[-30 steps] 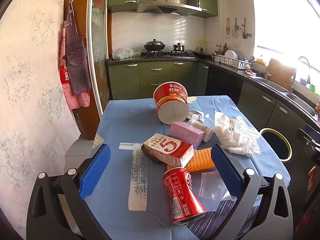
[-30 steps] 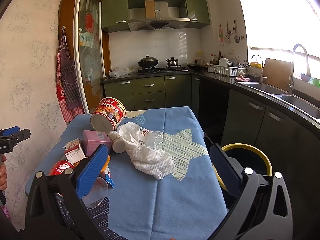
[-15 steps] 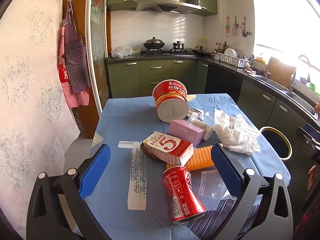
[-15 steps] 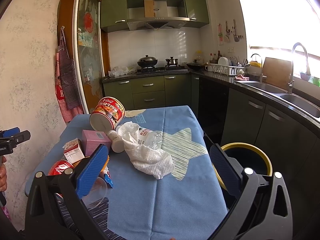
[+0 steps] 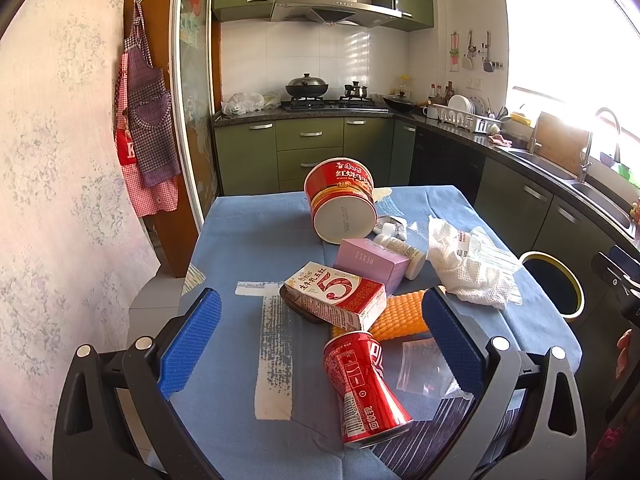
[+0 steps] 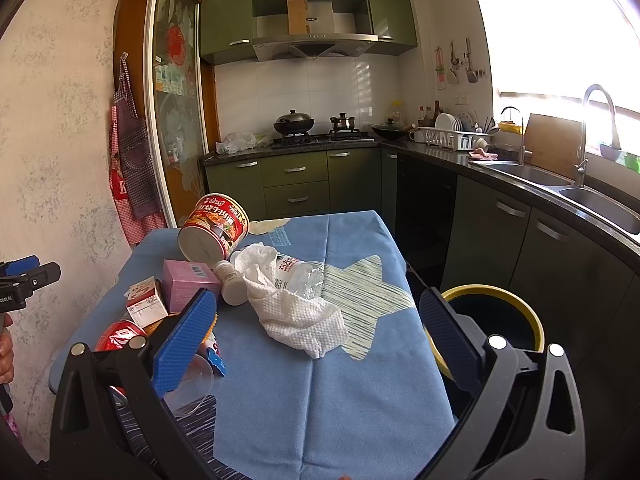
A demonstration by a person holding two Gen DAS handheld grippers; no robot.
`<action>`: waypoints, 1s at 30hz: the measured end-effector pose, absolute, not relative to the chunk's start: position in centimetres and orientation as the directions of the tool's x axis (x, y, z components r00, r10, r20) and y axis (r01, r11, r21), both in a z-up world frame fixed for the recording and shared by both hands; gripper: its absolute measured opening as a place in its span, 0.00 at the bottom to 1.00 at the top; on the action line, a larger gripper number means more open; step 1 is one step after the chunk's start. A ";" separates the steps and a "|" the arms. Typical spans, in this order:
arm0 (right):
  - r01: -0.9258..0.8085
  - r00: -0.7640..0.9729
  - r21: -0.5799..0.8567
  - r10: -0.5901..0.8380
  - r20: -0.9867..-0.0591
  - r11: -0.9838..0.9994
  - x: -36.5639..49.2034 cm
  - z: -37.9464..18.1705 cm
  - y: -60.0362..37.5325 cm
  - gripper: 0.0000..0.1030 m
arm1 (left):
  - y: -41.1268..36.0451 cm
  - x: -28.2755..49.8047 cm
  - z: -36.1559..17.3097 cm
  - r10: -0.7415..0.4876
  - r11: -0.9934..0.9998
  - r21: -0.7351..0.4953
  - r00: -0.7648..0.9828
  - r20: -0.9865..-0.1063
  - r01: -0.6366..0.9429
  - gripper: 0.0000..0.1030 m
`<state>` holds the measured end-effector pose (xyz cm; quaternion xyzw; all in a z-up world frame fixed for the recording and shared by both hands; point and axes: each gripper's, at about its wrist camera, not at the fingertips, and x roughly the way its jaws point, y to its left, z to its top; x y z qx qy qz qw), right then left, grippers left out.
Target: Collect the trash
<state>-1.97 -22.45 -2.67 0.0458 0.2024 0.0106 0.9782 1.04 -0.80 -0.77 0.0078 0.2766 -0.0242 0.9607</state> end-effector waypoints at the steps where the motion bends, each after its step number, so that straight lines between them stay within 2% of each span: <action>1: -0.002 0.917 0.093 0.039 -0.396 0.996 -2.0 -2.7 -22.4 0.94 | -0.8 1.1 -0.9 -0.042 0.999 0.002 0.846 -0.532 0.051 0.96; 10: 0.000 0.912 0.088 0.036 -0.408 0.996 -1.5 -3.1 -22.7 0.94 | -1.0 2.2 -1.4 -0.043 0.998 0.012 0.835 -0.549 0.060 0.96; 17: -0.067 0.901 0.034 0.075 -0.428 0.997 1.4 -1.7 -22.8 0.94 | 0.5 7.2 -1.1 -0.011 0.999 0.034 0.828 -0.561 0.036 0.96; 25: -0.378 0.786 0.058 0.353 -0.507 0.924 11.5 2.5 -21.8 0.94 | 4.6 17.1 -2.1 0.069 0.998 0.041 0.806 -0.588 -0.056 0.96; 30: -0.540 0.657 0.042 0.452 -0.604 0.841 21.2 3.8 -18.6 0.94 | 6.9 23.0 -4.3 0.096 0.995 0.028 0.783 -0.615 -0.100 0.96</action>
